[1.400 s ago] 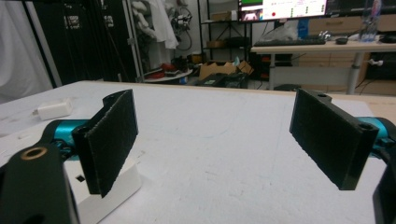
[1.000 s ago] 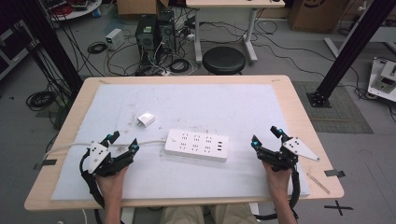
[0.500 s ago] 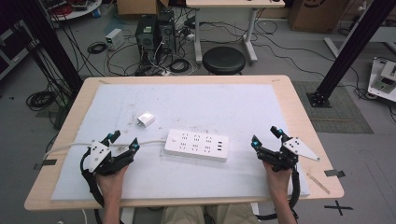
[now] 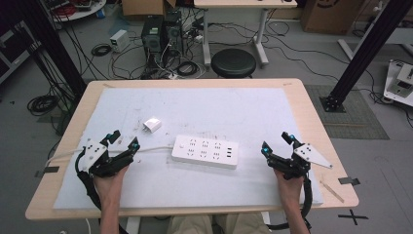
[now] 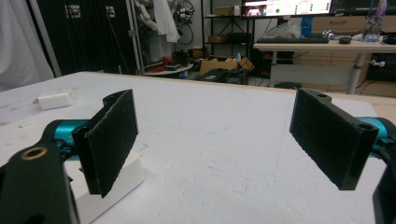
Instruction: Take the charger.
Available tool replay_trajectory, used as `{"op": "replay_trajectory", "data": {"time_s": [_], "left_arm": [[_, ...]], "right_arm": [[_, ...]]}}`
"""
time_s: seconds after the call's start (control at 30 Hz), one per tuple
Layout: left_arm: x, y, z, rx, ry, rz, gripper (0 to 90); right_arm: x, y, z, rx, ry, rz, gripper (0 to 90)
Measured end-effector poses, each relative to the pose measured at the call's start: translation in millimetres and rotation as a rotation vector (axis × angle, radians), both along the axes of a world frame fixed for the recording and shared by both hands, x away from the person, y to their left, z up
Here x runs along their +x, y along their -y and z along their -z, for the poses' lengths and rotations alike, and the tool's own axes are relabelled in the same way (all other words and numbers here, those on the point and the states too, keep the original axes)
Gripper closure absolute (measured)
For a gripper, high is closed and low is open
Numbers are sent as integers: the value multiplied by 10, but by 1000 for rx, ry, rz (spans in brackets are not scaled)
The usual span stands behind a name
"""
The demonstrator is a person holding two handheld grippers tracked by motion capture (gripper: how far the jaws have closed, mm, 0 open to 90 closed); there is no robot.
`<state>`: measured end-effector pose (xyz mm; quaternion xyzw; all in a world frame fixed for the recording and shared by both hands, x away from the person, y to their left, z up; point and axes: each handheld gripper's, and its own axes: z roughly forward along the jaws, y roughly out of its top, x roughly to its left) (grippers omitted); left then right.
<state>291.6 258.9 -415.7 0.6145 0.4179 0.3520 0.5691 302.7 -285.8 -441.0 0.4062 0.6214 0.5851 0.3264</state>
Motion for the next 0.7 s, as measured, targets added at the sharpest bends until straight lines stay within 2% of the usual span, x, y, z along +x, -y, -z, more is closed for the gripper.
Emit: {"op": "replay_trajectory", "data": {"time_s": [0.17, 0.33, 0.63, 0.7], "left_arm": [[120, -18, -85, 14, -62, 59, 280], [232, 3, -190, 92, -124, 107, 281], [549, 58, -340, 187, -233, 167, 281], [628, 68, -358, 203, -255, 178, 281]], "right_arm": [[-2, -8, 2, -8, 5, 1, 157], [-11, -19, 0, -18, 6, 7, 157], [-16, -25, -1, -21, 3, 9, 157], [-10, -25, 0, -28, 15, 7, 157]]}}
